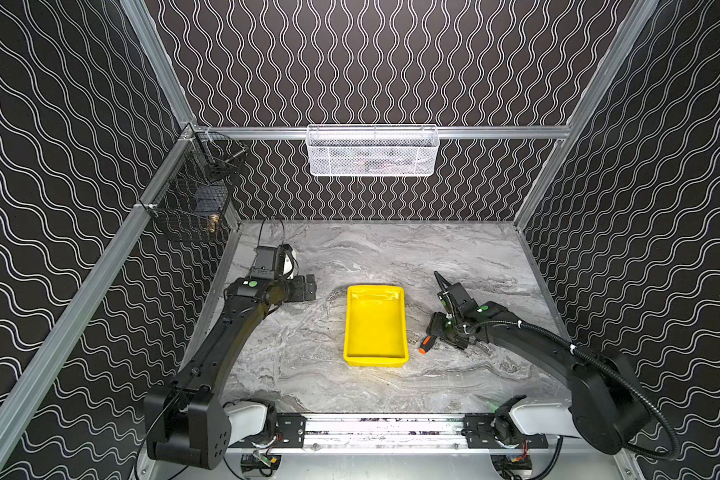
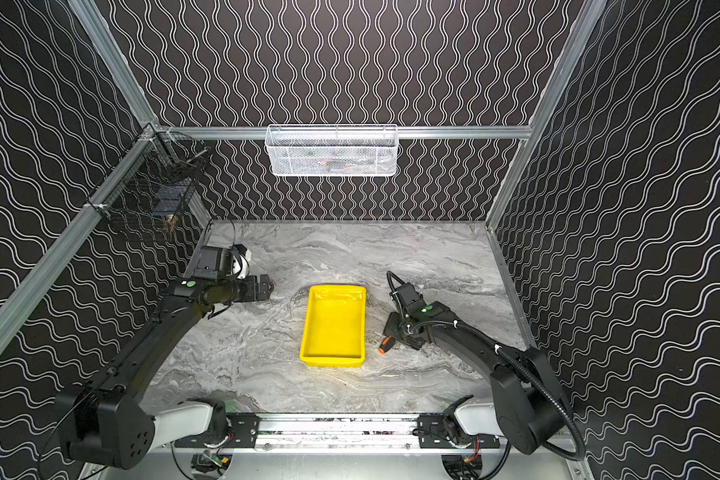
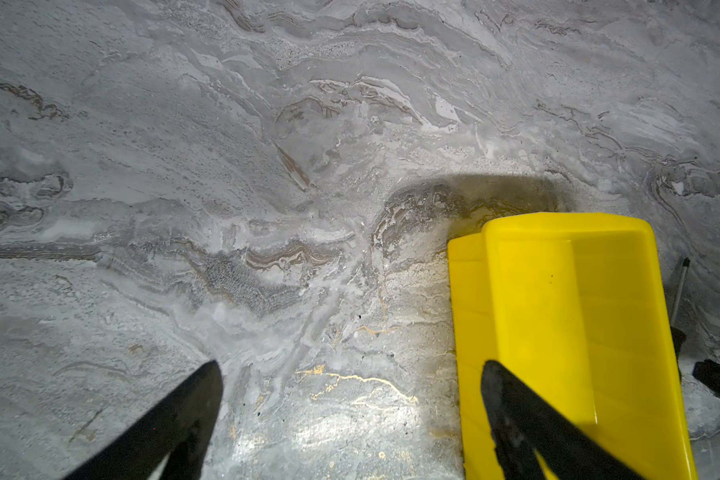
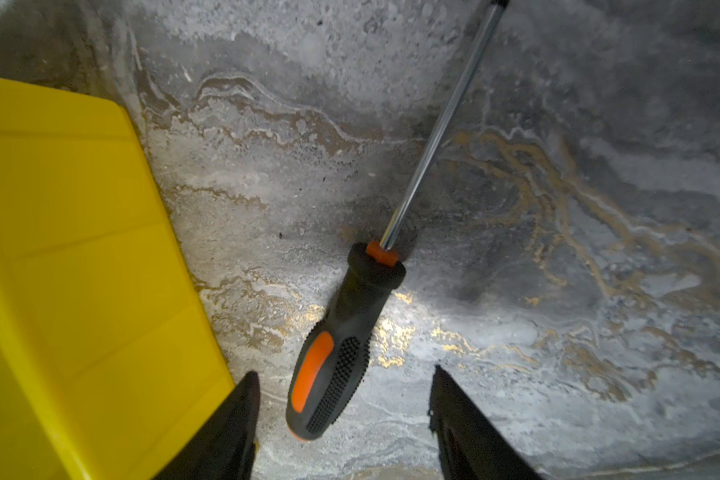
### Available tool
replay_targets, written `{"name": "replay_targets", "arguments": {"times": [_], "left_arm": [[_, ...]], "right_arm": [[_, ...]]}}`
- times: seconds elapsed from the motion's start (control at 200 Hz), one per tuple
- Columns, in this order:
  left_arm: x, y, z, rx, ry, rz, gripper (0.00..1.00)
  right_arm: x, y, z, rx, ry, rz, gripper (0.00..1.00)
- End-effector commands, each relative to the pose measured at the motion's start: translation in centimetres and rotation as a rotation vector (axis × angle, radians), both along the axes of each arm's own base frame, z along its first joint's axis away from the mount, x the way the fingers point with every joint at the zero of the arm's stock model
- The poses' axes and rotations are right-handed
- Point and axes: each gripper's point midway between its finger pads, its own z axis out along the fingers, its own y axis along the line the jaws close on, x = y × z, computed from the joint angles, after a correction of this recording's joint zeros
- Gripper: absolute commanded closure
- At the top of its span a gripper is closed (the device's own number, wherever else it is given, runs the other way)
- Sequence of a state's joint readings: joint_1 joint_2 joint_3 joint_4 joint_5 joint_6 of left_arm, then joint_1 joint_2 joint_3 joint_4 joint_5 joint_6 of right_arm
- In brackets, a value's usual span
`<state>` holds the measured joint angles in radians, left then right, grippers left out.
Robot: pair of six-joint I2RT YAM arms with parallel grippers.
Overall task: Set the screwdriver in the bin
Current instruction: 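Lower the right gripper and close it on the black-and-orange screwdriver handle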
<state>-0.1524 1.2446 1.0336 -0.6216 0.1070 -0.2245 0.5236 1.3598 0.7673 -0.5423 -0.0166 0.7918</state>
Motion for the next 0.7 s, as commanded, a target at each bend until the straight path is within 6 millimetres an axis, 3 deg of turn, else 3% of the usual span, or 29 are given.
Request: {"name": "replay_targets", "arguments": {"times": [0.0, 0.24, 0.696], "left_arm": [[0.2, -0.1, 0.3, 0.0, -0.017, -0.015, 0.01], [0.2, 0.0, 0.2, 0.002, -0.016, -0.01, 0.01], [0.2, 0.1, 0.0, 0.004, -0.009, -0.007, 0.01]], "right_arm": [[0.4, 0.5, -0.4, 0.01, -0.002, 0.012, 0.39], [0.7, 0.8, -1.4, -0.007, 0.013, 0.024, 0.41], [0.7, 0.9, -3.2, -0.058, 0.038, 0.053, 0.56]]}}
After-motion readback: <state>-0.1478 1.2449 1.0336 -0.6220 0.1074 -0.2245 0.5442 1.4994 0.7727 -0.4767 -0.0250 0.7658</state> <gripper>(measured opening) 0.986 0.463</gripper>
